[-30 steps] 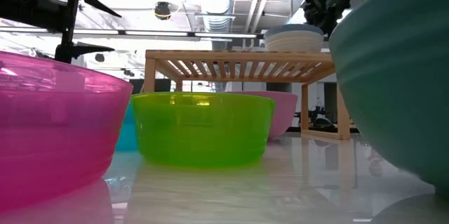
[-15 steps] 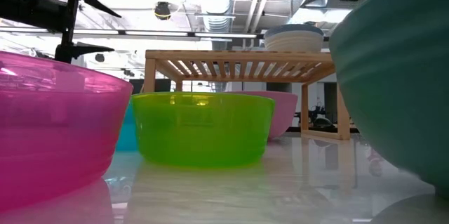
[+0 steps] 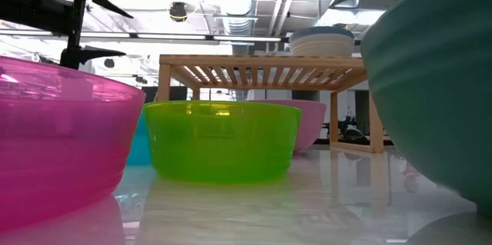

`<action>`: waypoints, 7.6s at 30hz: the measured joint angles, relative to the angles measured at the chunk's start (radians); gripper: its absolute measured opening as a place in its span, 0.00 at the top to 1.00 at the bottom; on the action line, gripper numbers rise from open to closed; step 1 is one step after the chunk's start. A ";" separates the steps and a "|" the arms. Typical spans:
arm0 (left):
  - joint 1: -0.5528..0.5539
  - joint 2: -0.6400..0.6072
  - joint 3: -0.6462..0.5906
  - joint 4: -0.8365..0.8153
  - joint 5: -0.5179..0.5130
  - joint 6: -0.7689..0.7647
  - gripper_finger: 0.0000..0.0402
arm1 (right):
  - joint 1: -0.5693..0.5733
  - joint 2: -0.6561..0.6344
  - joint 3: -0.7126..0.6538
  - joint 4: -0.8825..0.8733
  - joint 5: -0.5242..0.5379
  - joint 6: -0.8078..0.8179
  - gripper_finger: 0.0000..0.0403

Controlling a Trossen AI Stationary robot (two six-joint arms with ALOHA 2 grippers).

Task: Place and stack bowls onto a shelf
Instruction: Stack the dark green bowl on top of the dark blue bowl on the shelf

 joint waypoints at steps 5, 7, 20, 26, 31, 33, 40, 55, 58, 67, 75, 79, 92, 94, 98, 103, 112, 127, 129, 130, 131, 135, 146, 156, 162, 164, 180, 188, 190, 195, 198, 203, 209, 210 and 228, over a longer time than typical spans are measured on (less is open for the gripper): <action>0.000 0.000 0.000 0.000 0.054 -0.002 0.17 | 0.308 0.039 -0.039 0.003 0.133 0.239 0.84; 0.000 0.000 0.000 -0.001 0.061 0.001 0.17 | 0.405 0.065 -0.058 0.014 0.155 0.342 0.80; 0.000 0.000 0.000 -0.031 0.081 0.020 0.17 | 0.603 0.330 -0.097 0.140 0.180 0.548 0.37; 0.000 0.000 0.000 -0.033 0.094 0.024 0.17 | 0.586 0.429 -0.097 0.138 0.189 0.466 0.34; 0.000 0.000 0.000 -0.060 0.105 0.025 0.17 | 0.538 0.528 -0.097 0.183 0.180 0.353 0.34; 0.000 0.000 0.000 -0.071 0.120 0.025 0.17 | 0.525 0.561 -0.097 0.198 0.178 0.301 0.34; 0.000 0.000 0.000 -0.097 0.177 0.017 0.17 | 0.497 0.661 -0.097 0.296 0.147 0.156 0.34; 0.000 0.000 0.000 -0.111 0.201 0.017 0.17 | 0.510 0.772 -0.232 0.454 0.049 -0.006 0.34; 0.000 0.000 0.000 -0.111 0.201 0.017 0.17 | 0.505 0.760 -0.275 0.478 0.036 -0.014 0.35; 0.000 0.000 0.000 -0.112 0.200 0.020 0.17 | 0.499 0.761 -0.324 0.587 0.023 -0.006 0.72; 0.000 0.000 0.000 -0.120 0.197 0.027 0.17 | 0.496 0.761 -0.288 0.540 -0.010 -0.006 0.94; 0.000 0.000 0.000 -0.123 0.197 0.027 0.17 | 0.484 0.744 -0.240 0.432 -0.030 -0.045 0.94; 0.000 0.000 0.000 -0.136 0.196 0.024 0.17 | 0.233 0.464 -0.111 0.225 0.032 -0.083 0.94; 0.000 0.000 0.000 -0.137 0.196 0.024 0.17 | 0.169 0.414 -0.098 0.231 0.042 -0.041 0.94; 0.000 0.000 0.000 -0.161 0.195 0.019 0.17 | 0.033 0.336 -0.053 0.226 0.090 0.029 0.94; 0.000 0.000 0.000 -0.229 0.187 -0.047 0.17 | -0.129 0.280 0.053 0.197 0.143 0.033 0.94; 0.000 0.000 0.000 -0.239 0.175 -0.071 0.17 | -0.428 0.317 0.300 0.034 0.192 -0.176 0.94; 0.000 0.000 0.000 -0.242 0.139 -0.081 0.17 | -0.769 0.505 0.398 -0.059 0.118 -0.423 0.94; 0.000 0.000 0.000 -0.244 0.128 -0.081 0.17 | -0.797 0.523 0.397 -0.060 0.102 -0.441 0.94; 0.000 0.000 0.000 -0.246 0.124 -0.081 0.17 | -0.804 0.528 0.397 -0.059 0.097 -0.447 0.94; 0.000 0.000 0.000 -0.246 0.124 -0.081 0.17 | -0.814 0.532 0.397 -0.060 0.091 -0.449 0.94; 0.000 0.000 0.000 -0.246 0.124 -0.081 0.17 | -0.846 0.537 0.397 -0.060 0.075 -0.460 0.94; 0.000 0.000 0.000 -0.246 0.123 -0.092 0.17 | -0.828 0.517 0.308 -0.061 0.075 -0.480 0.94; 0.000 0.000 0.000 -0.246 0.123 -0.096 0.17 | -0.821 0.518 0.222 -0.060 0.093 -0.485 0.94; 0.000 0.000 0.000 -0.246 0.123 -0.096 0.17 | -0.830 0.517 0.215 -0.060 0.103 -0.485 0.94; 0.000 0.000 0.000 -0.246 0.118 -0.096 0.17 | -0.830 0.517 0.215 -0.060 0.106 -0.485 0.94; 0.000 0.000 0.000 -0.246 0.117 -0.096 0.17 | -0.813 0.481 0.214 -0.060 0.131 -0.505 0.75; 0.000 0.000 0.000 -0.246 0.116 -0.096 0.17 | -0.819 0.411 0.215 -0.059 0.142 -0.493 0.53; 0.000 0.000 0.000 -0.246 0.116 -0.096 0.17 | -0.825 0.395 0.215 -0.059 0.142 -0.488 0.49; 0.000 0.000 0.000 -0.246 0.111 -0.096 0.17 | -0.830 0.357 0.215 -0.027 0.151 -0.476 0.48; 0.000 0.000 0.000 -0.246 0.110 -0.096 0.17 | -0.830 0.335 0.215 0.016 0.149 -0.465 0.50; 0.000 0.000 0.000 -0.246 0.109 -0.096 0.17 | -0.830 0.258 0.215 0.107 0.064 -0.424 0.63; 0.000 0.000 0.000 -0.247 0.090 -0.090 0.17 | -0.853 0.238 0.214 0.047 0.057 -0.445 0.95; 0.000 0.000 0.000 -0.248 0.087 -0.088 0.17 | -0.858 0.241 0.214 0.048 0.055 -0.447 0.95; 0.000 0.000 0.000 -0.248 0.061 -0.112 0.17 | -0.903 0.269 -0.038 0.059 0.001 -0.539 0.95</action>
